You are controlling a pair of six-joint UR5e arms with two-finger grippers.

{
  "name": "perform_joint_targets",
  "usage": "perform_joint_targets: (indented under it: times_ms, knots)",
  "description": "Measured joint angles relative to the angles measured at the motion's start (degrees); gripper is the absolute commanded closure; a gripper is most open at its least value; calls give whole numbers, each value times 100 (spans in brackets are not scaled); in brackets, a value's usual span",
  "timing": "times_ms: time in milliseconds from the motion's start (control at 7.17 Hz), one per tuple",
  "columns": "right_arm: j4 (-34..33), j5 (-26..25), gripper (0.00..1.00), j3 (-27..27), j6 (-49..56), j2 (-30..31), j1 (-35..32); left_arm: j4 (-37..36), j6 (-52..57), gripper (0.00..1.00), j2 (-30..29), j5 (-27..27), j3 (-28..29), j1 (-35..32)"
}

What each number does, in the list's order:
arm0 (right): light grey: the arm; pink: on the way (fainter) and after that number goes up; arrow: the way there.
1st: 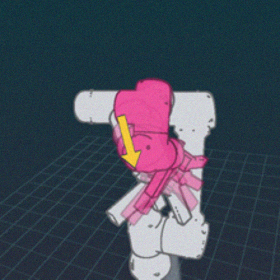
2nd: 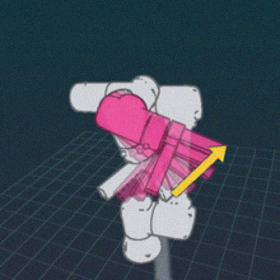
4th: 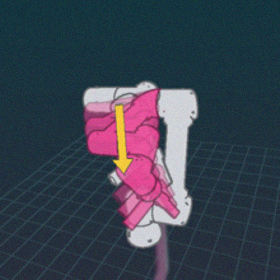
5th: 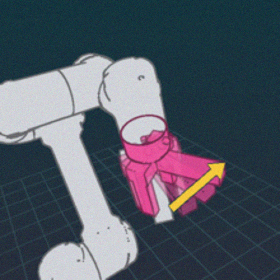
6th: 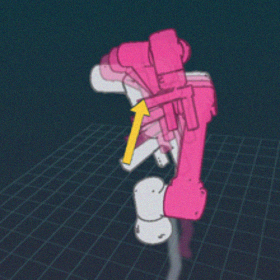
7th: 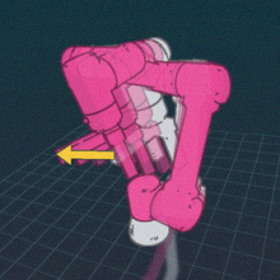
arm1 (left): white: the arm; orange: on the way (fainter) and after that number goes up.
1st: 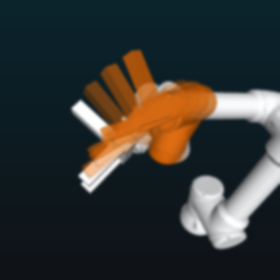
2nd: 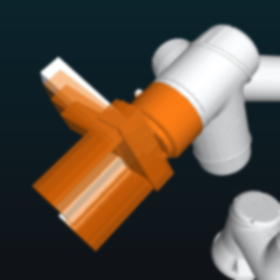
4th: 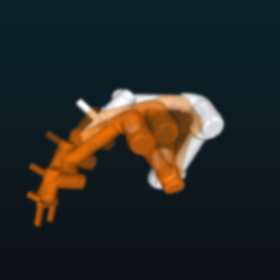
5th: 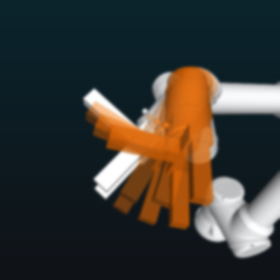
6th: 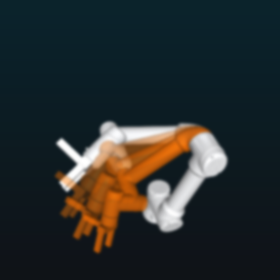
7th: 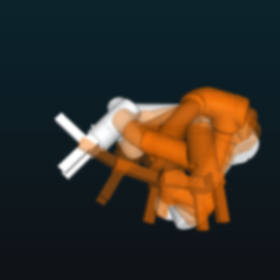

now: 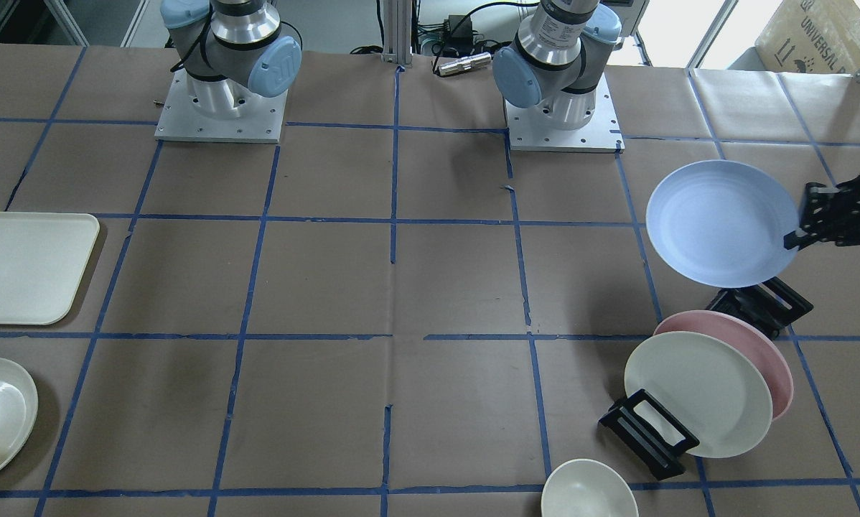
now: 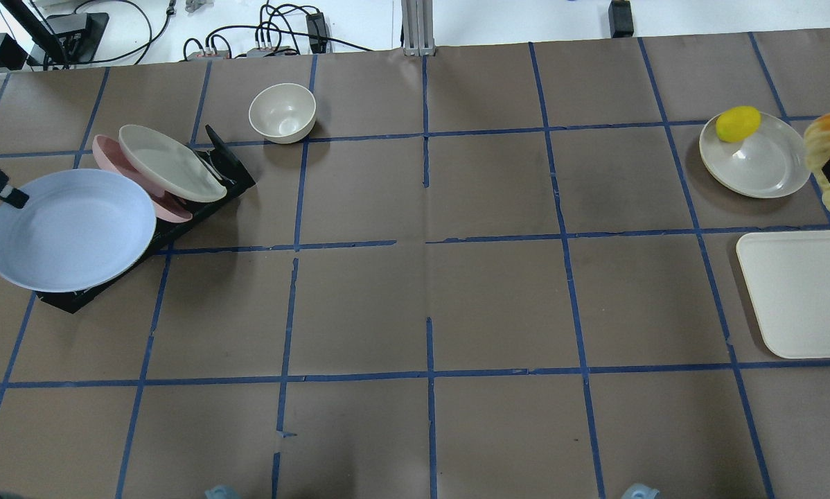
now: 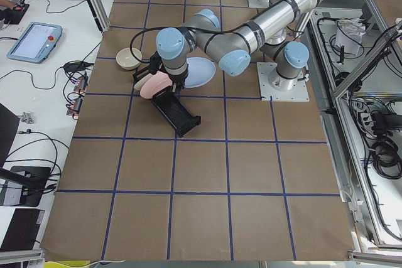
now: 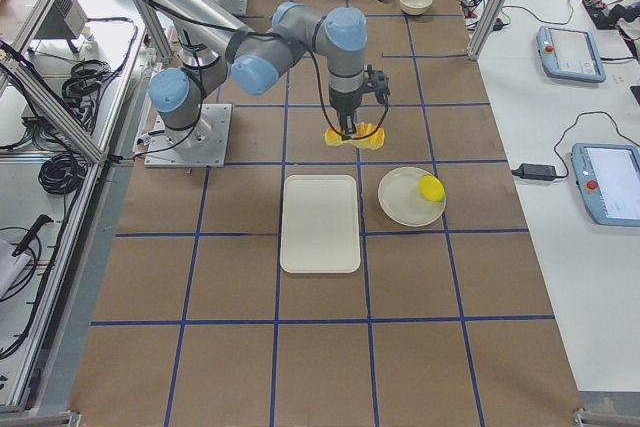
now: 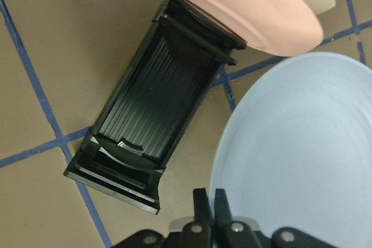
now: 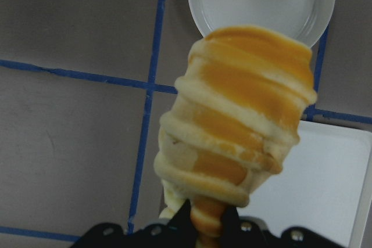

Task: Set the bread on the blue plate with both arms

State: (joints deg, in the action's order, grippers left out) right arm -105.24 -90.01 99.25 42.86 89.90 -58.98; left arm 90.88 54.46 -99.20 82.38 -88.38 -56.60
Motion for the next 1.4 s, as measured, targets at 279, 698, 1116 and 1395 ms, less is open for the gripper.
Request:
perform_joint_targets:
  times_ms: [279, 698, 1116, 1395]
  knots:
    - [576, -17, 93, -548, -353, 184, -866, -940, -1036, 98, 152, -9, -672, -899]
    - [885, -272, 92, -677, -2176, 361, -2404, -2118, -3217, 98, -121, -52, -1123, -2238]
    - [878, -342, 92, -367, -3393, 272, -3384, -3794, -5838, 98, -953, -35, -1181, -3715]
    - [765, -350, 91, -208, -3494, 98, -3717, -4716, -6861, 28, -1492, 92, -1203, -4384]
